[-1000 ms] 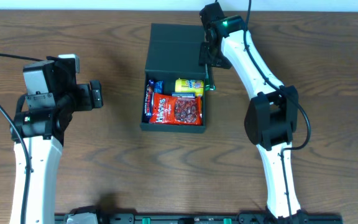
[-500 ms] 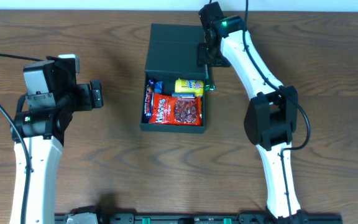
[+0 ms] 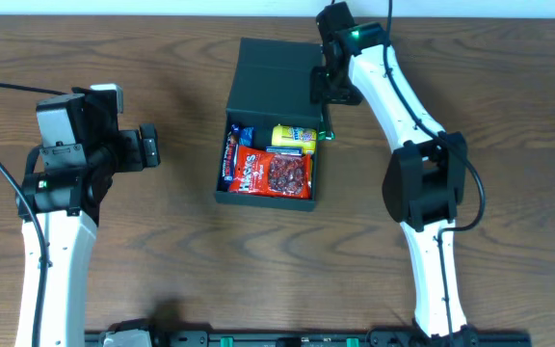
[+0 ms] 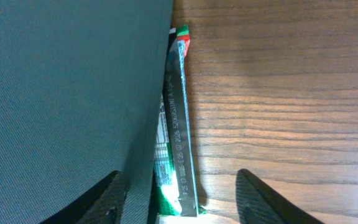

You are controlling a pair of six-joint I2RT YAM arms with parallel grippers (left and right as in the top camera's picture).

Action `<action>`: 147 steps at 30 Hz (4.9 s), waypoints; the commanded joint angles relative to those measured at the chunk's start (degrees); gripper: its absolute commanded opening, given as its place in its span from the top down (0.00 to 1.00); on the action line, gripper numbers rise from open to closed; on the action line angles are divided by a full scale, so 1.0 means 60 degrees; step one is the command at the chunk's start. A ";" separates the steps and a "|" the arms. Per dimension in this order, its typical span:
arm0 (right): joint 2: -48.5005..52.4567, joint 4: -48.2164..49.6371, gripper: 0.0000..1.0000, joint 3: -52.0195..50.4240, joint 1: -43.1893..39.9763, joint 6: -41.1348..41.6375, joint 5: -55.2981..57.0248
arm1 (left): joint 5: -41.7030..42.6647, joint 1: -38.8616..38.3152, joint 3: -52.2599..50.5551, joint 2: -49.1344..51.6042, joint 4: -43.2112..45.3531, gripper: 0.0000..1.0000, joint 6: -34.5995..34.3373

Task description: Pack container

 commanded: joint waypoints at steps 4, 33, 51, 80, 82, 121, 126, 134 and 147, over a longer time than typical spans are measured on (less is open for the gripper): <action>-0.0576 -0.0517 0.44 -0.0047 -0.0780 0.0113 -0.0215 | -0.0102 0.0029 0.0273 -0.0091 -0.0138 0.05 -0.0011; -0.0448 -0.0324 0.99 -0.1362 0.1217 -0.0739 -0.1016 | -0.0102 0.0029 0.0273 -0.0091 -0.0157 0.05 -0.0178; -0.0339 0.0306 0.40 -0.0849 0.0696 -0.1290 0.1082 | -0.0102 0.0029 0.0273 -0.0091 -0.0226 0.05 -0.0142; -0.0200 0.1322 0.45 -0.2029 0.0138 -0.1759 0.0025 | -0.0102 0.0029 0.0273 -0.0091 -0.0240 0.05 -0.0146; -0.0200 0.1344 0.46 -0.2116 0.0138 -0.1759 0.0029 | -0.0102 0.0029 0.0273 -0.0091 -0.0240 0.05 -0.0146; -0.0204 -0.0244 0.86 -0.0594 0.0146 -0.1421 -0.0171 | -0.0098 0.0029 0.0273 -0.0091 -0.0233 0.05 -0.0146; -0.0204 -0.1872 0.96 0.1443 0.0259 -0.1348 -0.0186 | -0.0098 0.0029 0.0273 -0.0091 -0.0233 0.05 -0.0146; -0.0204 -0.3872 0.99 0.3840 0.1177 -0.0317 -0.0299 | -0.0102 0.0029 0.0273 -0.0091 -0.0229 0.05 -0.0146; -0.0204 -0.3668 0.92 0.2911 0.3752 0.1373 -0.0554 | -0.0102 0.0029 0.0273 -0.0091 -0.0215 0.05 -0.0146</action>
